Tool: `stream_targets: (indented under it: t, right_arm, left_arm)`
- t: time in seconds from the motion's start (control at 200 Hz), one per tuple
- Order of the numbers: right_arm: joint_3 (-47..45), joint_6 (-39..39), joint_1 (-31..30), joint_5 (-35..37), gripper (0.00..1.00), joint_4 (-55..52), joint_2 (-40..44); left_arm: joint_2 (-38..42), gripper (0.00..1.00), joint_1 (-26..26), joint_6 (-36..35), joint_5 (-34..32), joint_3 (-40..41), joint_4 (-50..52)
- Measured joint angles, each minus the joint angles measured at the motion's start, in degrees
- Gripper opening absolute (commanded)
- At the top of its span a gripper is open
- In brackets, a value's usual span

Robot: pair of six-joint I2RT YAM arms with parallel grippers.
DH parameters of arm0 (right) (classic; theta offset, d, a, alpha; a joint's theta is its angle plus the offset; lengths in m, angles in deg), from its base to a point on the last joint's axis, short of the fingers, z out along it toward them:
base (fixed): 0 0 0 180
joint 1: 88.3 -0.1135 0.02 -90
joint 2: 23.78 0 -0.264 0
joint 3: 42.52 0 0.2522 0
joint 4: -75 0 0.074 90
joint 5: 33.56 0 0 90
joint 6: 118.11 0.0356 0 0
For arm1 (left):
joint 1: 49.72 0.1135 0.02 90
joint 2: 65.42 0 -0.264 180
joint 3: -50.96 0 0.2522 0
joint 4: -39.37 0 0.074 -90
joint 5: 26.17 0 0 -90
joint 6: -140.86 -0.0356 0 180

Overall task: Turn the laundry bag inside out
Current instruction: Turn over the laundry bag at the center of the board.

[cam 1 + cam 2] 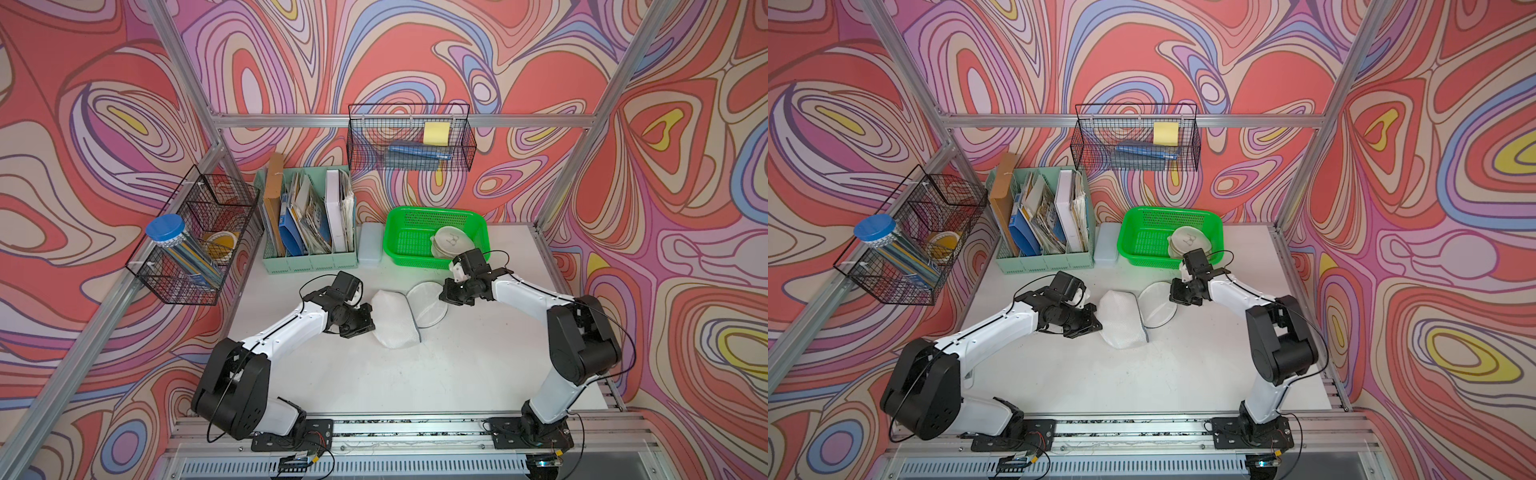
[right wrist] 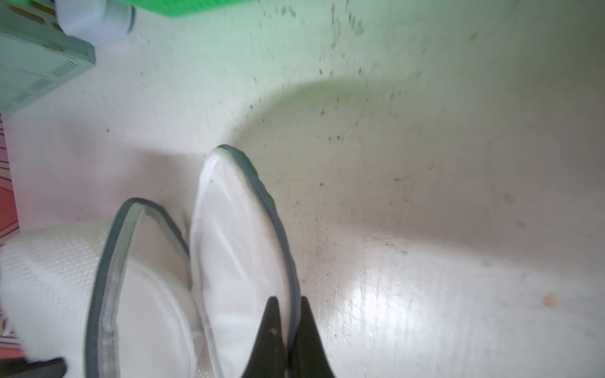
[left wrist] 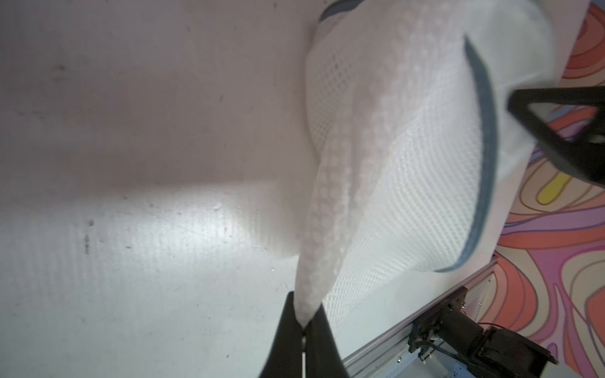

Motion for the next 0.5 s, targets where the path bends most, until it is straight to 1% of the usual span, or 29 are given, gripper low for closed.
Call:
stream_targets:
  t: [0.13, 0.21, 0.31, 0.39, 0.501]
  right_arm:
    - [5.73, -2.05, -0.72, 4.13, 0.0, -4.57, 5.35]
    - [9.44, -3.45, -2.36, 6.38, 0.0, -7.41, 7.32]
    - [13.94, -5.16, -6.38, 9.75, 0.0, -10.51, 7.85]
    - [17.31, -6.49, -10.71, 12.76, 0.0, -12.72, 7.61]
    - [20.92, -7.78, -15.54, 15.41, 0.0, -14.25, 7.32]
  left_arm:
    - [-5.46, 0.0, 0.0, 1.29, -3.65, -1.97, 2.19]
    - [-8.46, 0.0, -0.02, 1.97, -5.01, -3.39, 3.32]
    - [-11.13, 0.0, -0.46, 2.56, -6.03, -5.79, 4.2]
    - [-13.03, 0.0, -1.27, 2.62, -6.86, -8.2, 4.98]
    - [-15.15, 0.0, -2.64, 2.64, -7.67, -10.34, 5.53]
